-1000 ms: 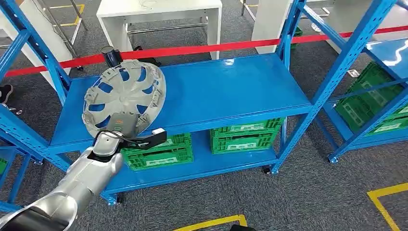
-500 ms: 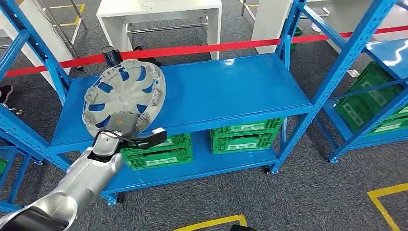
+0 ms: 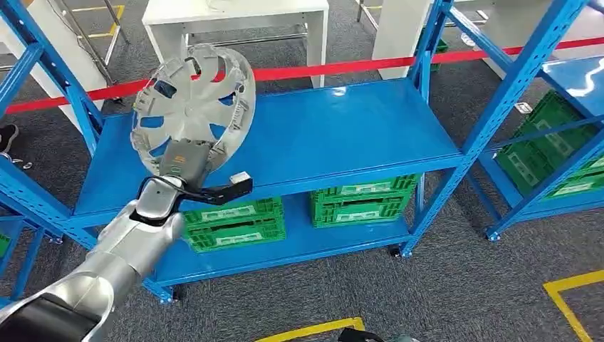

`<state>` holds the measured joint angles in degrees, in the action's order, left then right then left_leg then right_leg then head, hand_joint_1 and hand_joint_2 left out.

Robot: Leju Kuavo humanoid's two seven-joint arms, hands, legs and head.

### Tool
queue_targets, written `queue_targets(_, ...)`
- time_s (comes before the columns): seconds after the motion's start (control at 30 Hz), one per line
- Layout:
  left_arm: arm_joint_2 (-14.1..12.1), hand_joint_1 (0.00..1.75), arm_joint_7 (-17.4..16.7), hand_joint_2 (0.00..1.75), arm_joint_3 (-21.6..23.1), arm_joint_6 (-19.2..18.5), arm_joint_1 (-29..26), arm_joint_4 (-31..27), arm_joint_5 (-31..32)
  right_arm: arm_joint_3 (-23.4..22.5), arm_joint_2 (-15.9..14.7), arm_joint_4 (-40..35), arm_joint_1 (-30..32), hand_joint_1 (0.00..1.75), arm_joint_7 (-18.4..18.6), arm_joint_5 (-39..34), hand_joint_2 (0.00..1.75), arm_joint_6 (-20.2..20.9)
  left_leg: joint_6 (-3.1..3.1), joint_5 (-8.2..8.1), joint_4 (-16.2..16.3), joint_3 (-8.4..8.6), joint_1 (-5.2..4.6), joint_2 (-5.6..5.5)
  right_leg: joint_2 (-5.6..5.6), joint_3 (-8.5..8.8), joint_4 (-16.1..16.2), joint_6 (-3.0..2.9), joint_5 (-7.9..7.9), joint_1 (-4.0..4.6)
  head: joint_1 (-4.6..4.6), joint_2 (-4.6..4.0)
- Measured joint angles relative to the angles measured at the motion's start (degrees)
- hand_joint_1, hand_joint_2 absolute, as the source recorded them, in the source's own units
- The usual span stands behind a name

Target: Take the parts from the cabinet and place them on the table.

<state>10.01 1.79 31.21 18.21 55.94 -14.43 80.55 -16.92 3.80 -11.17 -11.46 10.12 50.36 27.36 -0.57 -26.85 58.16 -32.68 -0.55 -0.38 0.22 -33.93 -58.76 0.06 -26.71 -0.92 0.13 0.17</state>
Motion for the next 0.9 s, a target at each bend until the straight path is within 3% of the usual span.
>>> queue_targets(0.1, 0.5, 1.75, 0.4, 1.75, 3.0, 2.6, 3.0, -0.5, 6.6, -0.4, 0.1, 0.0, -0.3, 0.0, -0.1, -0.6, 1.75, 0.0, 0.0, 0.0, 0.0, -0.08, 0.0, -0.08, -0.08, -0.01, 0.0, 0.0, 0.0, -0.01, 0.0, 0.0)
queue_targets(0.17, 0.8, 1.75, 0.4, 1.75, 4.8, 3.2, 4.4, -1.0, 7.8, -0.7, 0.1, 0.0, -0.6, 0.0, -0.2, -0.7, 1.75, 0.0, 0.0, 0.0, 0.0, -0.07, 0.0, -0.06, -0.06, 0.01, 0.0, 0.0, 0.0, -0.01, 0.0, 0.0)
queue_targets(0.77, 1.3, 1.75, 0.8, 1.75, 8.7, 3.6, 5.6, -1.9, 9.0, -1.4, 0.2, 0.0, -0.7, 0.0, 0.0, -0.8, 1.75, 0.0, 0.02, -0.02, 0.0, -0.07, -0.02, 0.04, 0.06, -0.03, 0.0, 0.04, 0.02, -0.03, 0.0, 0.0)
queue_targets(0.9, 1.2, 1.75, 0.7, 1.75, 11.7, 3.2, 7.0, -1.9, 8.9, -1.7, 0.2, 0.0, -0.7, 0.0, -0.3, -1.0, 1.75, 0.0, 0.02, -0.02, 0.0, -0.09, -0.03, 0.03, 0.05, -0.03, 0.0, 0.04, 0.02, -0.04, 0.0, 0.0)
